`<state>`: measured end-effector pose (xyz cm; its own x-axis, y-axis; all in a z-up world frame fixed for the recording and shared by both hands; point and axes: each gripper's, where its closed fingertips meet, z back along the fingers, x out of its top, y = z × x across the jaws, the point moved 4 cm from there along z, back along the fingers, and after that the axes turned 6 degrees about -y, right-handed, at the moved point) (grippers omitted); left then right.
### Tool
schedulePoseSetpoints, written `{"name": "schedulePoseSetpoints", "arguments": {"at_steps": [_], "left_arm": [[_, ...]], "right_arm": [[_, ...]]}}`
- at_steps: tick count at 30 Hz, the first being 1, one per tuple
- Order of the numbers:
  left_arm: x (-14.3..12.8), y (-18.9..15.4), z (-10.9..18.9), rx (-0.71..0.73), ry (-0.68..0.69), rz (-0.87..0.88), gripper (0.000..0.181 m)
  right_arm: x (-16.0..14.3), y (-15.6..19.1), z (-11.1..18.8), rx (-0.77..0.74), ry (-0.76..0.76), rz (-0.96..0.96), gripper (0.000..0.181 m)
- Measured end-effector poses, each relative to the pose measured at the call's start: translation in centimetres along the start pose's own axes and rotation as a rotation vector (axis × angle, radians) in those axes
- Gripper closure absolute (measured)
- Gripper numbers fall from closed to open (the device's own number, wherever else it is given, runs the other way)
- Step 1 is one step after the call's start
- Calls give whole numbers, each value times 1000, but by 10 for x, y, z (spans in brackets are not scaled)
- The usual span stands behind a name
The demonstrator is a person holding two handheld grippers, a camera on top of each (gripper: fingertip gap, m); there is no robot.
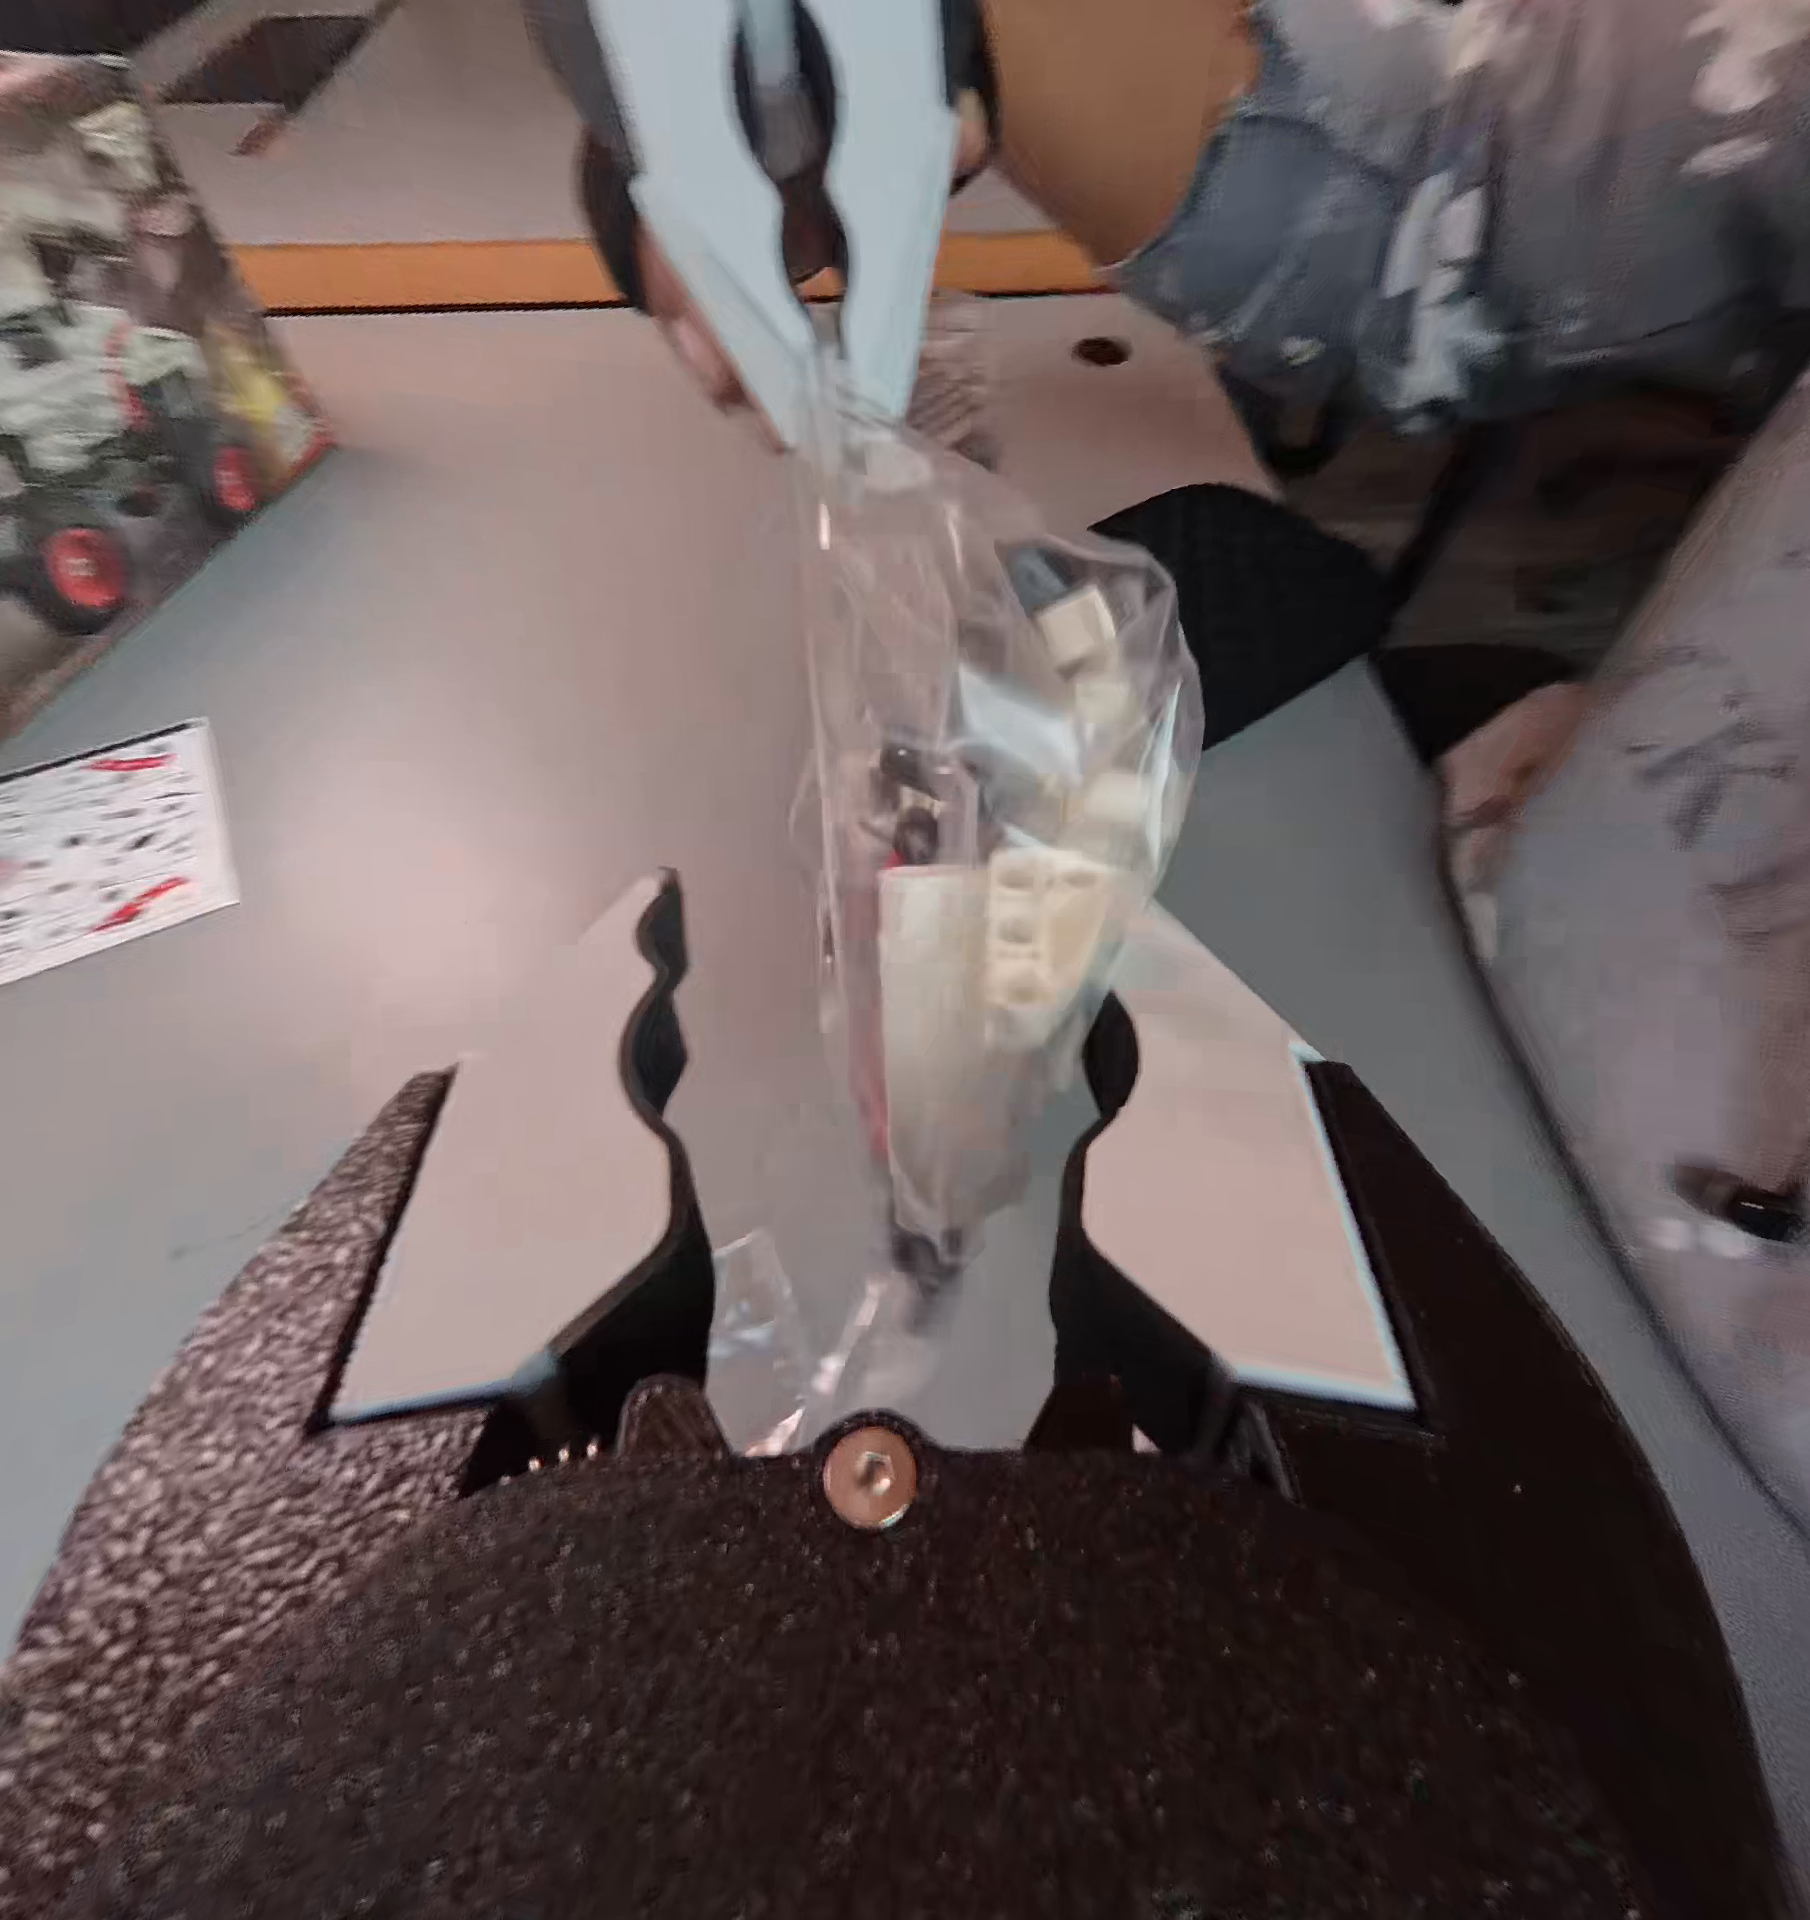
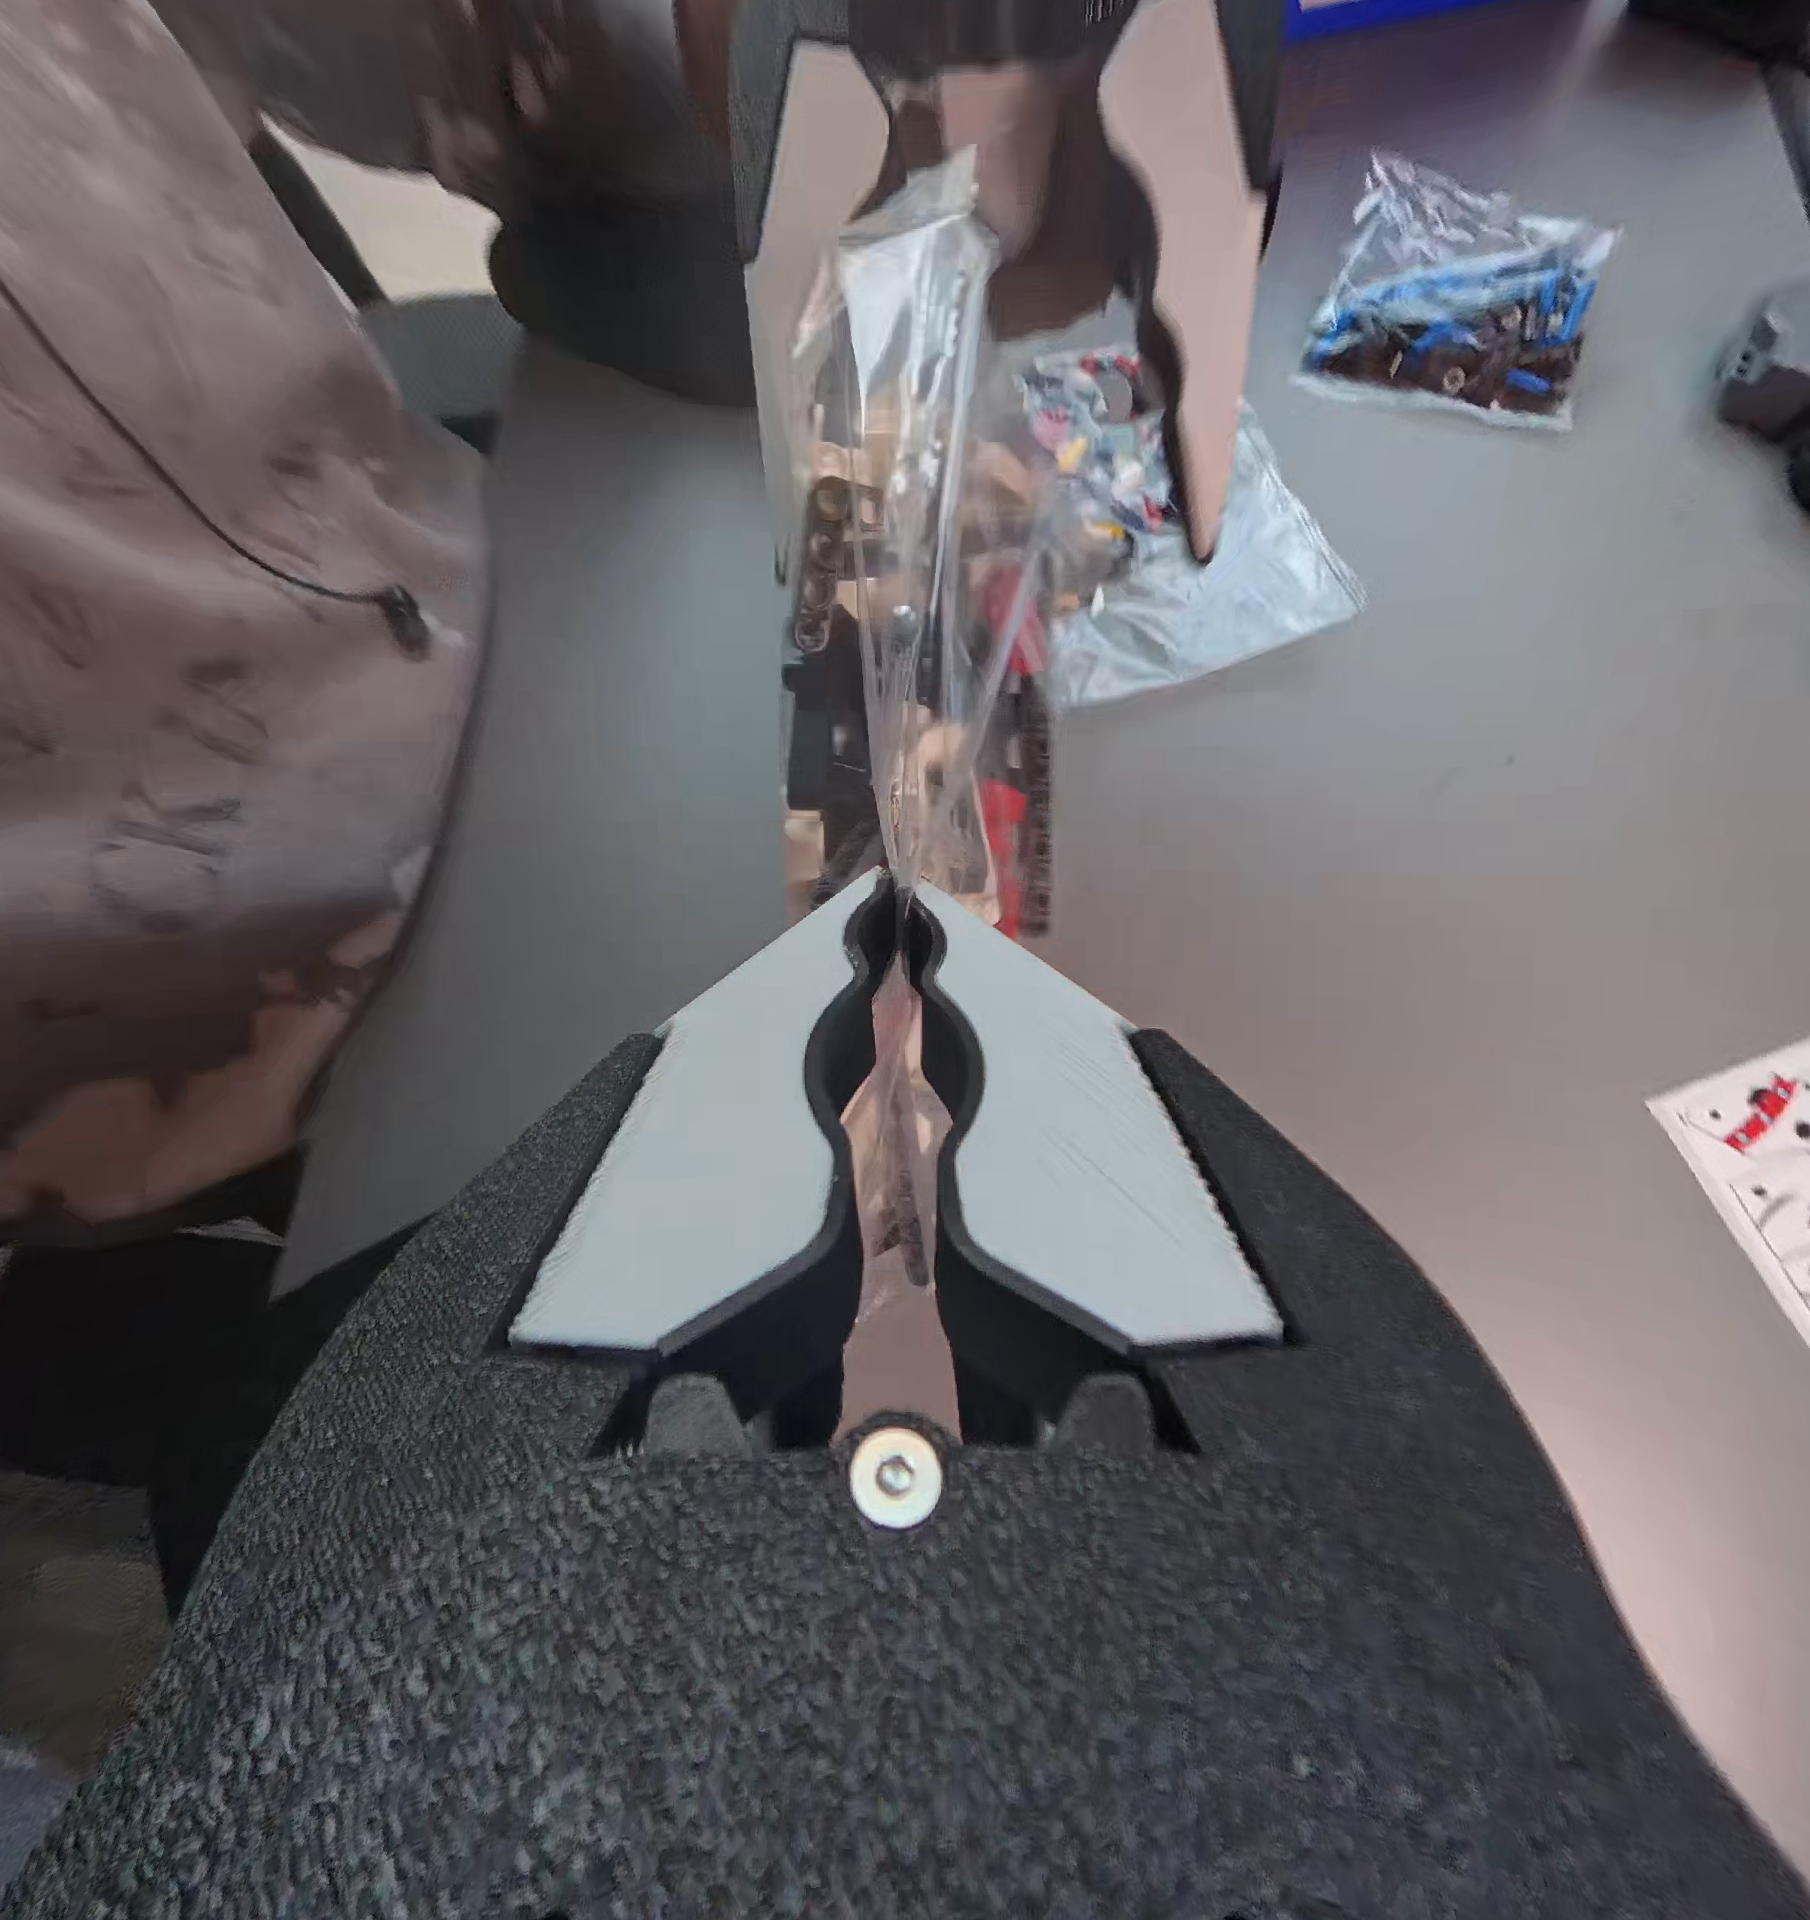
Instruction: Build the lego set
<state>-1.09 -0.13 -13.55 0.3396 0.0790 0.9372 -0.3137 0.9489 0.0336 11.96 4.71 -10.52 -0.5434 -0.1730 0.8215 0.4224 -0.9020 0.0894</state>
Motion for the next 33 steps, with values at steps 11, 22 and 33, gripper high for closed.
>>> {"name": "schedulePoseSetpoints", "arguments": {"at_steps": [11, 22, 33], "left_arm": [[-57, 51, 11, -91, -62, 794, 161], [-54, 72, 35, -36, -90, 741, 153], [-48, 75, 70, -88, -238, 704, 173]], "right_arm": [[-30, -96, 5, -186, -305, -408, 135], [-56, -64, 16, 12, -583, -508, 114], [-58, -27, 2, -14, -477, -320, 162]]}}
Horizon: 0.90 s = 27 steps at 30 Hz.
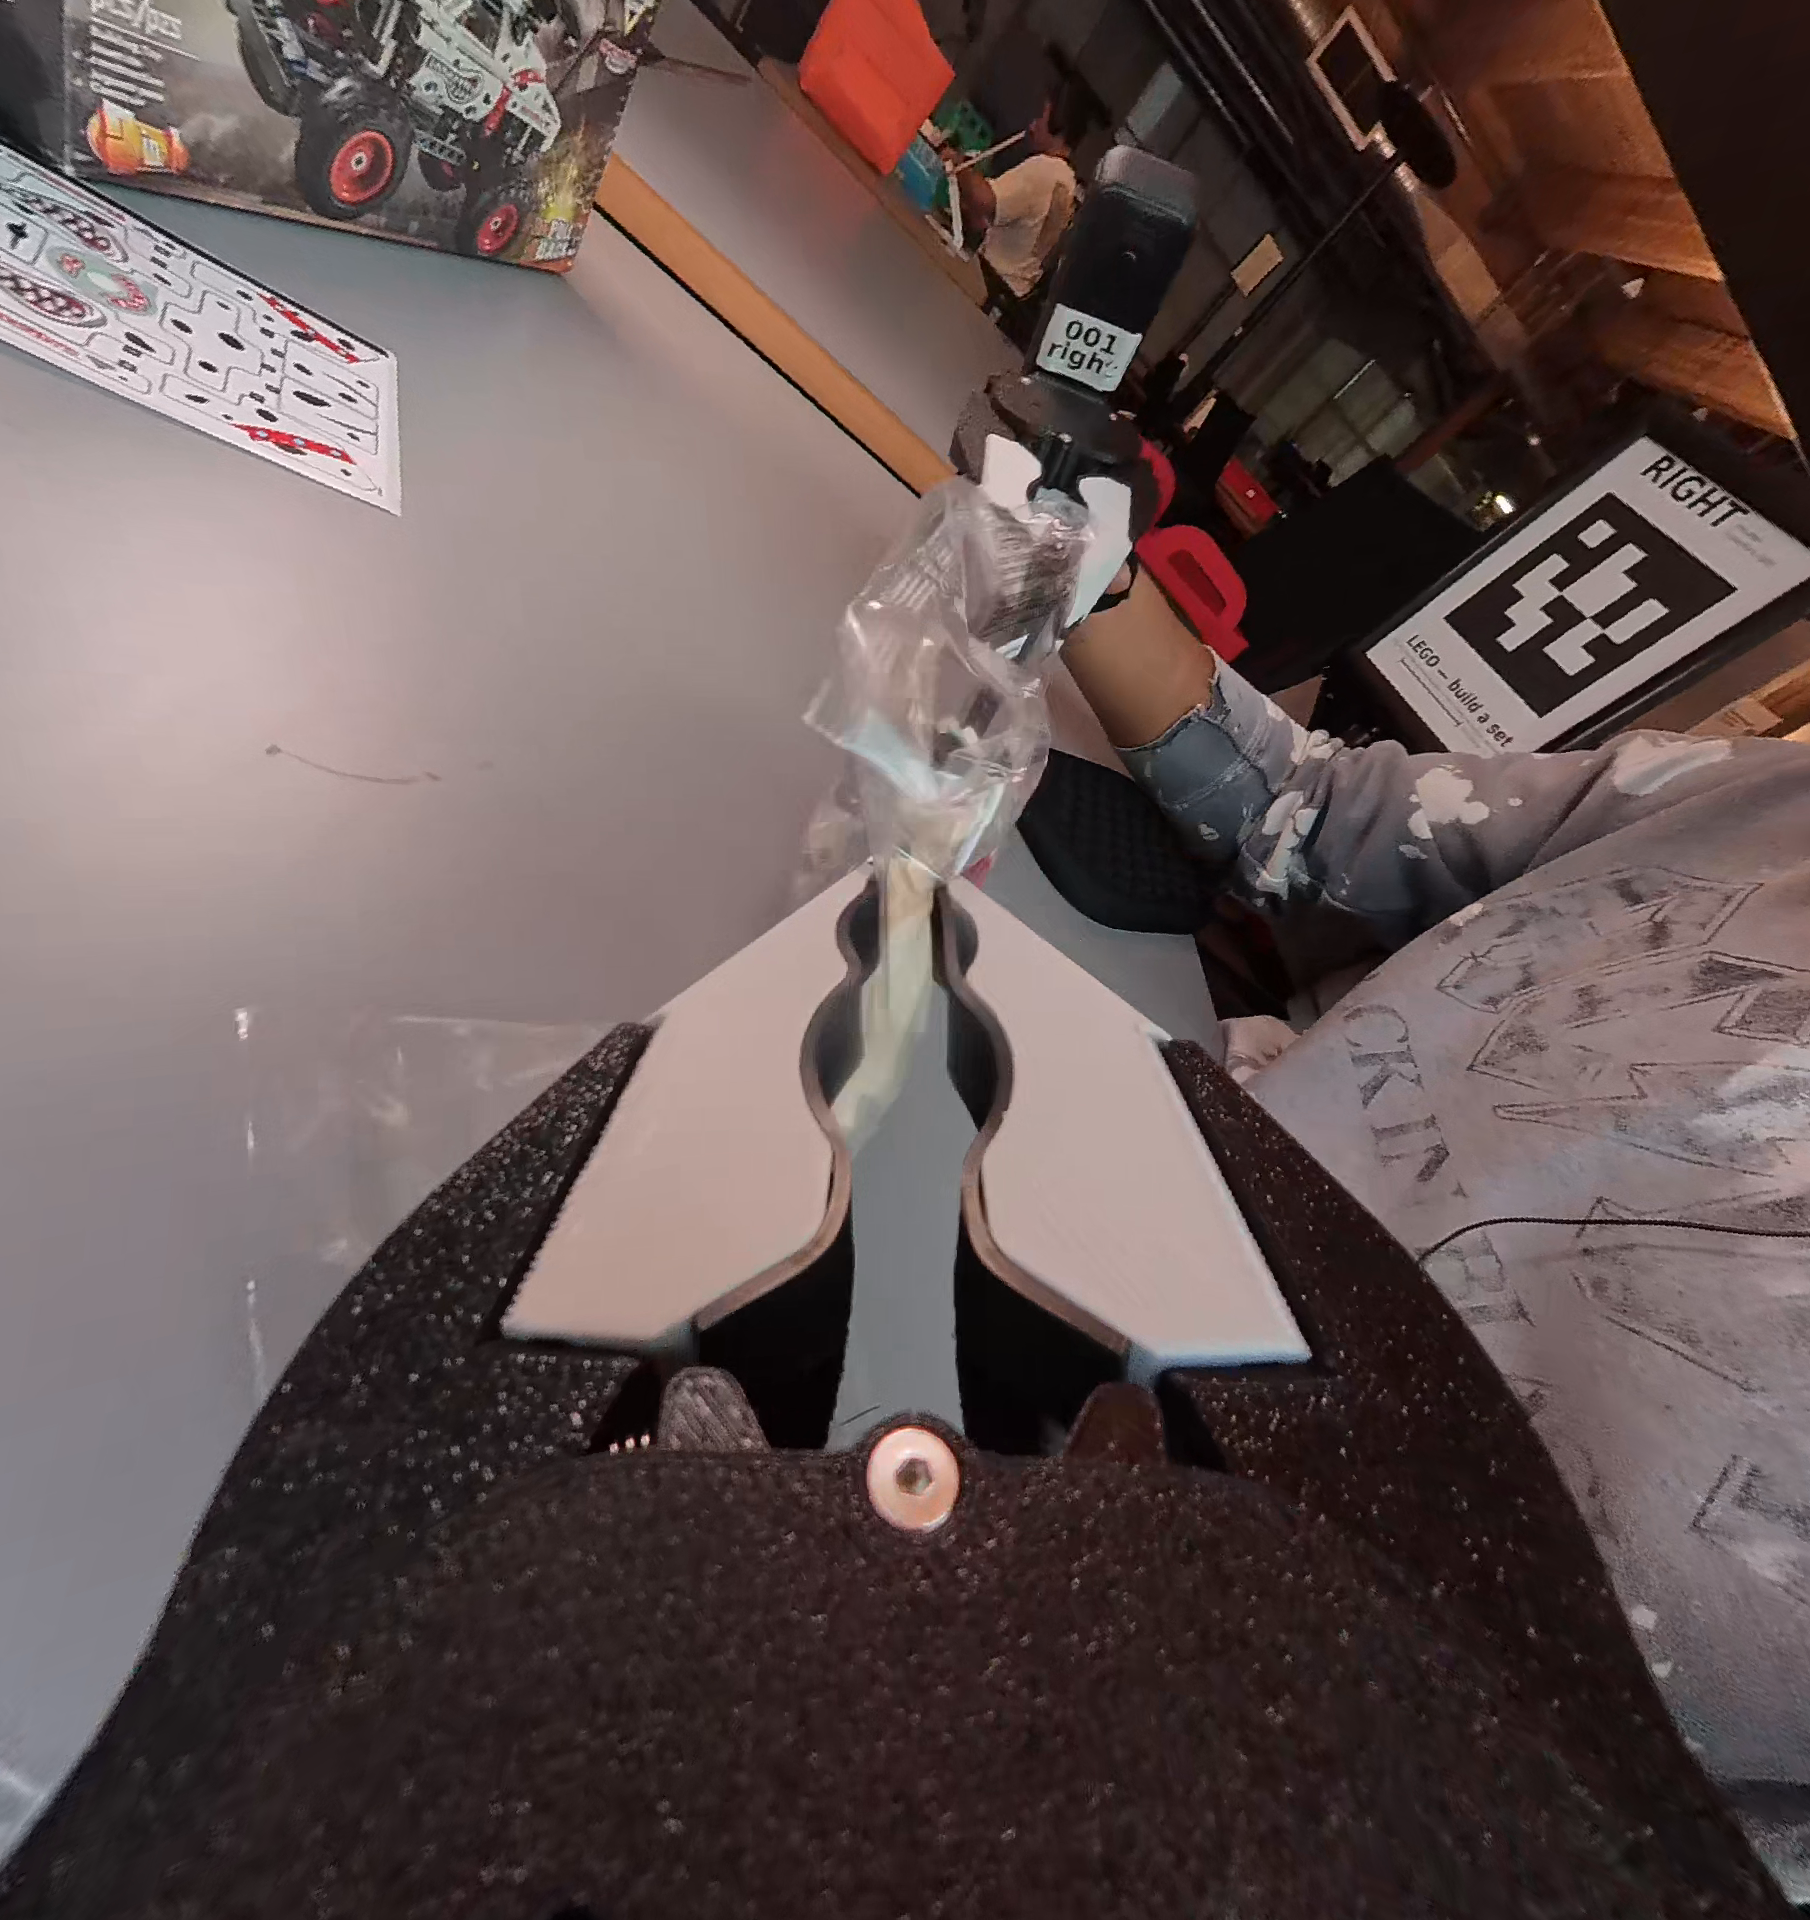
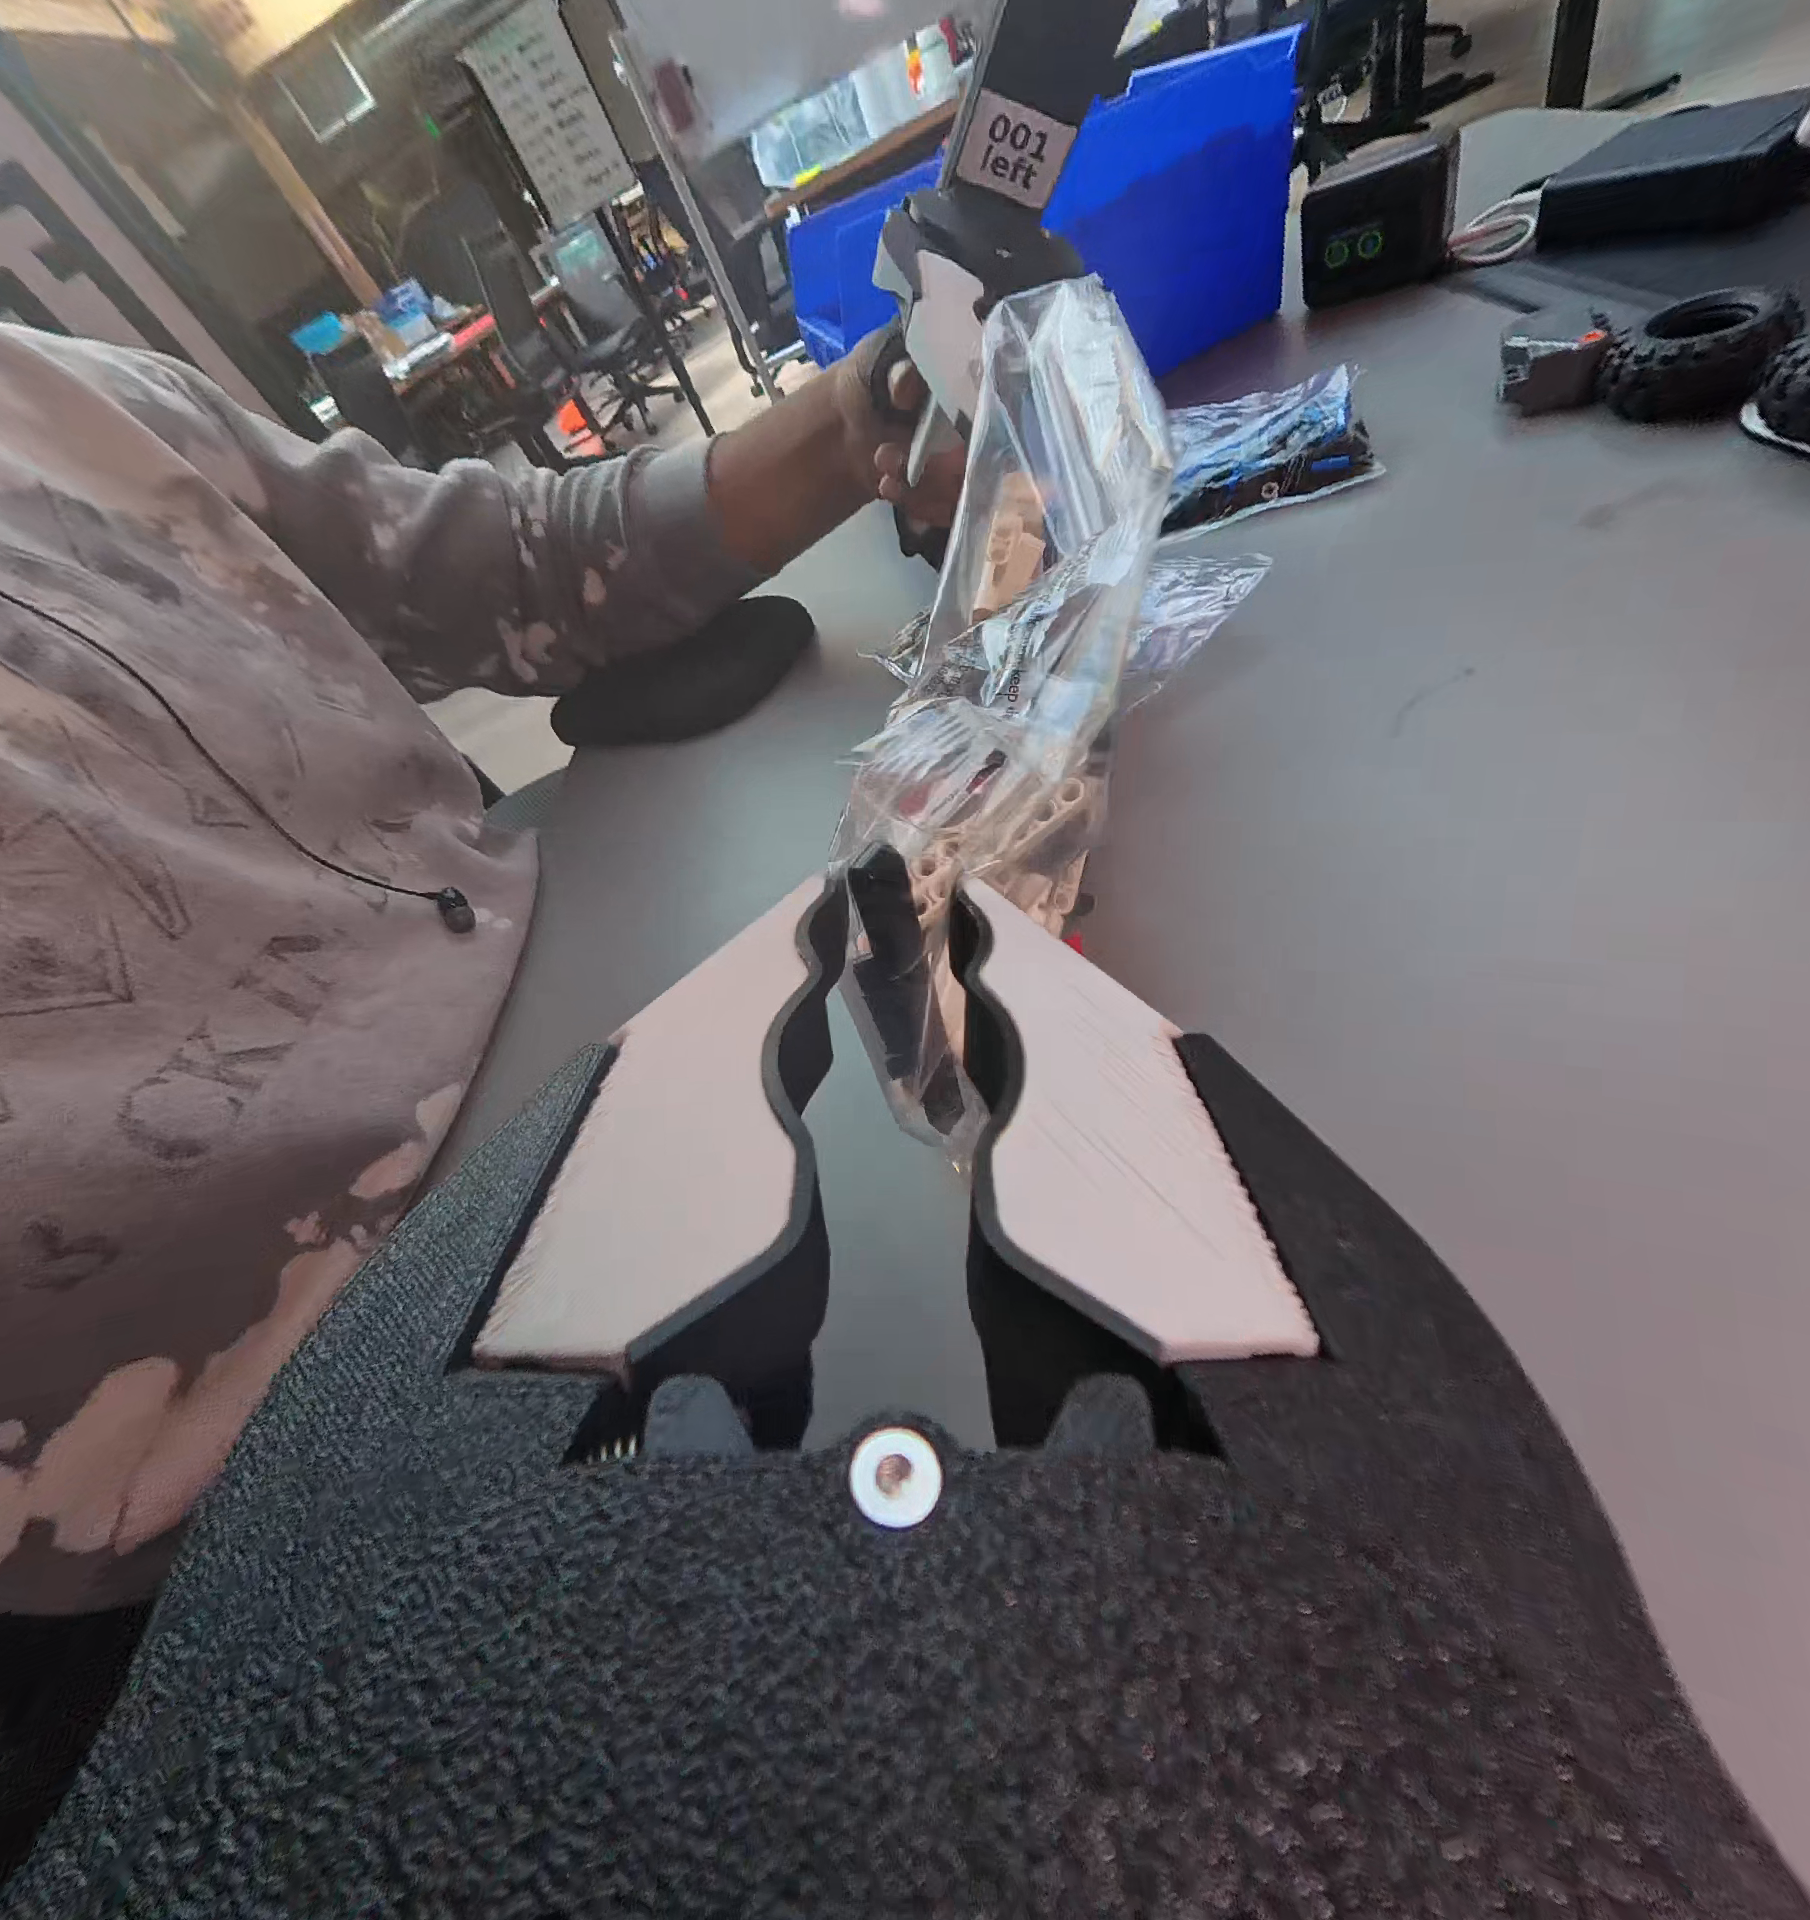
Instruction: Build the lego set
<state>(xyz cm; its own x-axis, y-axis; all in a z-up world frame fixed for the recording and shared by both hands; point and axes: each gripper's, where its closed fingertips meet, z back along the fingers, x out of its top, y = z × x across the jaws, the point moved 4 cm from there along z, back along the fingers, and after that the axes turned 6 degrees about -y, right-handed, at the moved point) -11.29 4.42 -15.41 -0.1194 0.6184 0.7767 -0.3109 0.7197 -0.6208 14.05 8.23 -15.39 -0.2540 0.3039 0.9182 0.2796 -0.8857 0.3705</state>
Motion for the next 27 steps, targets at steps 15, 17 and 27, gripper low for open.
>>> {"name": "schedulePoseSetpoints", "arguments": {"at_steps": [15, 17, 27], "left_arm": [[-14, 27, 44, 143, -6, 100, 180], [-12, 20, 40, 125, -3, 67, 177], [-11, -9, 44, 136, 2, -150, 181]], "right_arm": [[10, -38, 56, -266, -224, -32, 159], [14, -48, 38, -272, -173, -25, 131], [26, -43, -6, -125, -26, 121, 171]]}}
